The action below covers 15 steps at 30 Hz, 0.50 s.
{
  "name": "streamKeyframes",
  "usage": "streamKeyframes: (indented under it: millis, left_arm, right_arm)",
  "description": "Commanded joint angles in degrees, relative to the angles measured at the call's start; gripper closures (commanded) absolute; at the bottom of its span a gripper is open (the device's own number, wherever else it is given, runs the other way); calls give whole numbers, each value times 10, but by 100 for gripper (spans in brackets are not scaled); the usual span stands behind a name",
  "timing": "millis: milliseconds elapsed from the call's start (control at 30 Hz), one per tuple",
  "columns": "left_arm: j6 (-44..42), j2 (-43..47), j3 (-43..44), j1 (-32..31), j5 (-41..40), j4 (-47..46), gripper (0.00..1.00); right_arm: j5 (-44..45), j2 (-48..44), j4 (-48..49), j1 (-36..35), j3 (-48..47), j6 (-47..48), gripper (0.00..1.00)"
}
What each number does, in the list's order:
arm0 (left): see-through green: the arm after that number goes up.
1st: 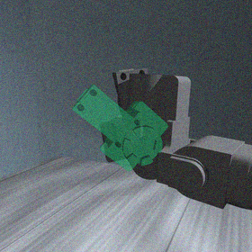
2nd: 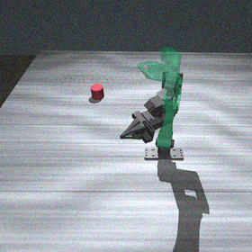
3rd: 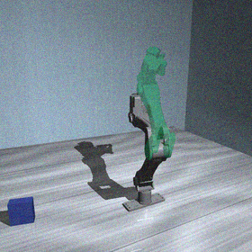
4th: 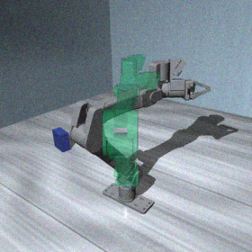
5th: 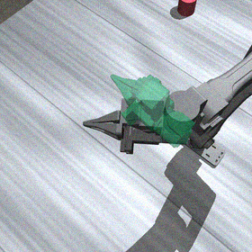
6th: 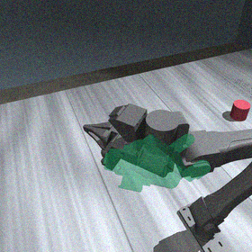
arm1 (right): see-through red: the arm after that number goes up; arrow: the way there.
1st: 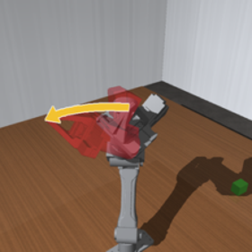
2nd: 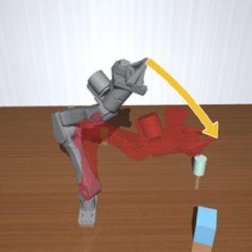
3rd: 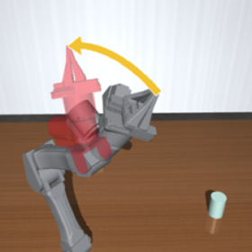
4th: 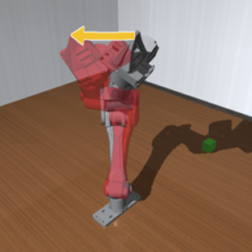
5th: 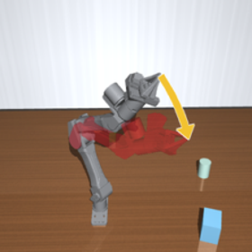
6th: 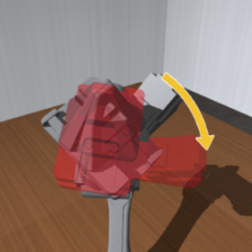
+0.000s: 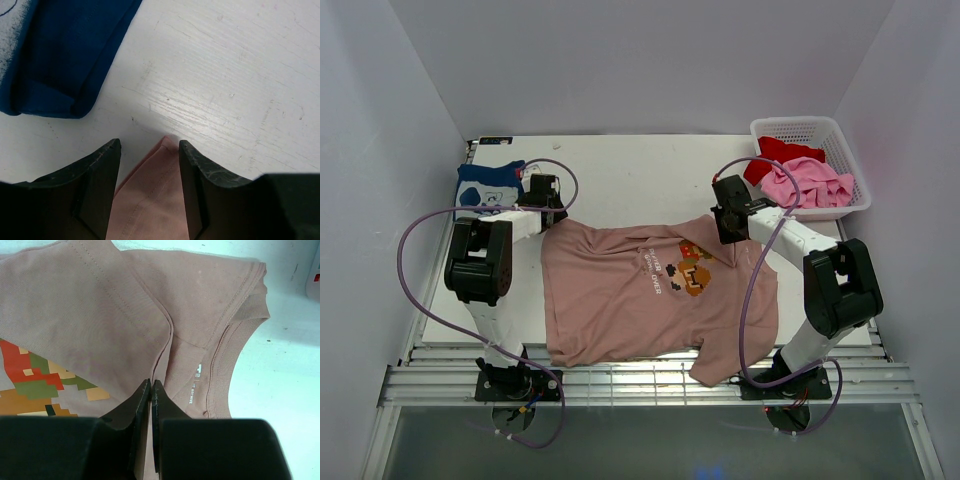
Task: Fold and stack the t-shirts
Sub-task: Flatten the tshirt out
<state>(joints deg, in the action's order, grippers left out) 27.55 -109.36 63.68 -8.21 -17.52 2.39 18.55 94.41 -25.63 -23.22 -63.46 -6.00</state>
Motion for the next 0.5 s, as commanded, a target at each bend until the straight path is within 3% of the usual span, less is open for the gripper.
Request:
streamKeyframes:
  millis: [0, 467]
  left_arm:
    - [10, -1, -1, 2, 27, -4, 40]
    - [-6, -45, 25, -18, 21, 42, 46]
  right_arm:
    - [8, -16, -5, 3, -14, -1, 92]
    - [5, -29, -7, 4, -7, -7, 92]
